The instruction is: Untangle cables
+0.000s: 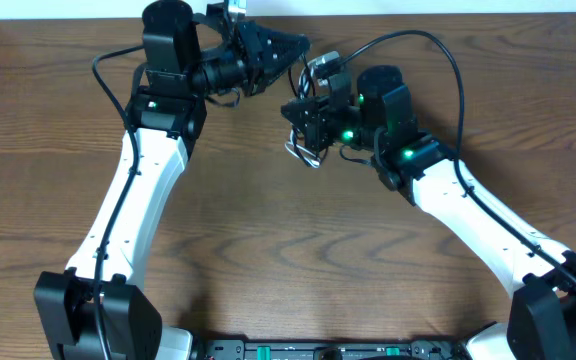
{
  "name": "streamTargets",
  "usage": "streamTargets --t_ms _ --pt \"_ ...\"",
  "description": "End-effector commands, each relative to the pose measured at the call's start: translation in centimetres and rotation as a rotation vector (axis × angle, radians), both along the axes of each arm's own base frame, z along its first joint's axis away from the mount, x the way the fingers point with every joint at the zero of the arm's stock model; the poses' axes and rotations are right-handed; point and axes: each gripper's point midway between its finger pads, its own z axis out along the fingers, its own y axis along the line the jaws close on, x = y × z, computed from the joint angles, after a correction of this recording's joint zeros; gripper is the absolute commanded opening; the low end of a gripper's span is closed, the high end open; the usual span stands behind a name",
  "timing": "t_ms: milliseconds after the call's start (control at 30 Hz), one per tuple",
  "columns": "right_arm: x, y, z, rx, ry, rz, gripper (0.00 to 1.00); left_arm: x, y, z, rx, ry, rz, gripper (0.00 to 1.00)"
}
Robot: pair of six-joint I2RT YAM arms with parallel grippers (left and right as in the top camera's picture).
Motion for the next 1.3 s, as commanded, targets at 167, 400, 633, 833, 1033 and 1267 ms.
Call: streamTargets --t_ms 167,400,633,833,1033,1267 --pt "0.8 -6.9 0.4 0.069 0.291 -0.246 0.01 -0.9 3.8 -9.3 0.483 -0.032 0.053 0.39" --pt "0.7 -7.2 0.8 0.185 0.449 -0.293 0.01 -3.9 2.3 -10.7 0.538 -0.088 -0.119 0.39" --pt "0.3 -8.2 4.6 0.354 0.475 -0.108 0.01 -5.7 -0.6 -10.8 0.576 -0.241 -0.261 0.39" --pt "0.1 -9.2 5.1 0.378 0.485 -0.07 0.01 -6.5 -4.0 -7.7 0.441 -0.43 -0.358 0.46" --pt "0.6 -8.9 4.5 0.369 0.497 -0.129 0.01 -7.0 -6.6 -7.4 0.459 -0.464 -0.362 0.48" --pt "0.8 -9.0 4.5 0.376 0.512 -0.147 0.01 -6.7 -7.3 -7.7 0.492 -0.442 -0.321 0.47"
